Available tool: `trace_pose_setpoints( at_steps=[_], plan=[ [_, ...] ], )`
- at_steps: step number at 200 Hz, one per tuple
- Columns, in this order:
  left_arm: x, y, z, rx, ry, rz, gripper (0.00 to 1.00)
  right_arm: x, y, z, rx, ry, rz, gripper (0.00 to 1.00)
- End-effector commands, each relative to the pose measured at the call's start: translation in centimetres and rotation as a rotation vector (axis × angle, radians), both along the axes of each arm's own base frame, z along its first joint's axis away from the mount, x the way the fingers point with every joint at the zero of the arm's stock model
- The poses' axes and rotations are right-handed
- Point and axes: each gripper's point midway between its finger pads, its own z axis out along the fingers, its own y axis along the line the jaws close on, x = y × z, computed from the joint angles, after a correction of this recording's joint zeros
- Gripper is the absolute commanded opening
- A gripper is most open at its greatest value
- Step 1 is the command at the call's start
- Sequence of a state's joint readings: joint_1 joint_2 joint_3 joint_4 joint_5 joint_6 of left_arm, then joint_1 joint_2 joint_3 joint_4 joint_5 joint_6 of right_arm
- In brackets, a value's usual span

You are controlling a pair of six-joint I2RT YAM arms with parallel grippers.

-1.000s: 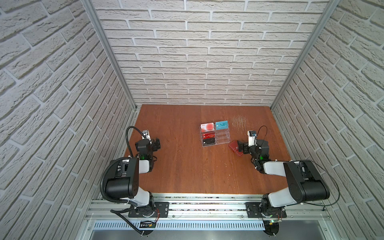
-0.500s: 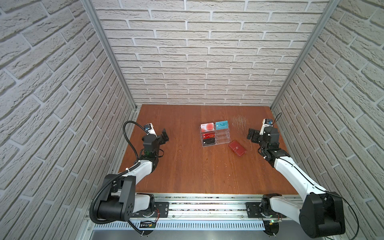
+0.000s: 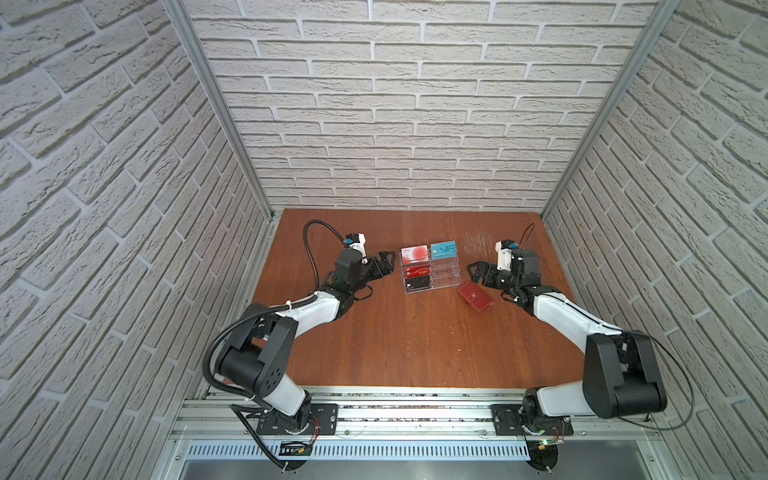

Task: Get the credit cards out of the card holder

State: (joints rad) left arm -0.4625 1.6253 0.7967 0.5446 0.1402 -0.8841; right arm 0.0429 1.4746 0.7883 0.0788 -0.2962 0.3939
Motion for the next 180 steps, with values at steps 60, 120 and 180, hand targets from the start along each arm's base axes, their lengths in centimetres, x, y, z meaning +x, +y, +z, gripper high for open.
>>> trace_pose_setpoints(
  at_steps=[60,120,180],
  plan=[
    [0.4,-4.7,-2.9,-0.111,0.101,-0.083,0.98,5.2,6.9,-0.3,0.134,-0.093,0.183,1.00],
    [-0.1,-4.3,-4.2,-0.099,0.130,-0.084,0.98,5.5,9.0,-1.9,0.148,-0.068,0.215,1.00],
    [0.1,0.2,-4.5,-0.125,0.163,-0.009,0.98,5.2,12.5,-1.7,0.145,-0.039,0.227,1.00]
  ],
)
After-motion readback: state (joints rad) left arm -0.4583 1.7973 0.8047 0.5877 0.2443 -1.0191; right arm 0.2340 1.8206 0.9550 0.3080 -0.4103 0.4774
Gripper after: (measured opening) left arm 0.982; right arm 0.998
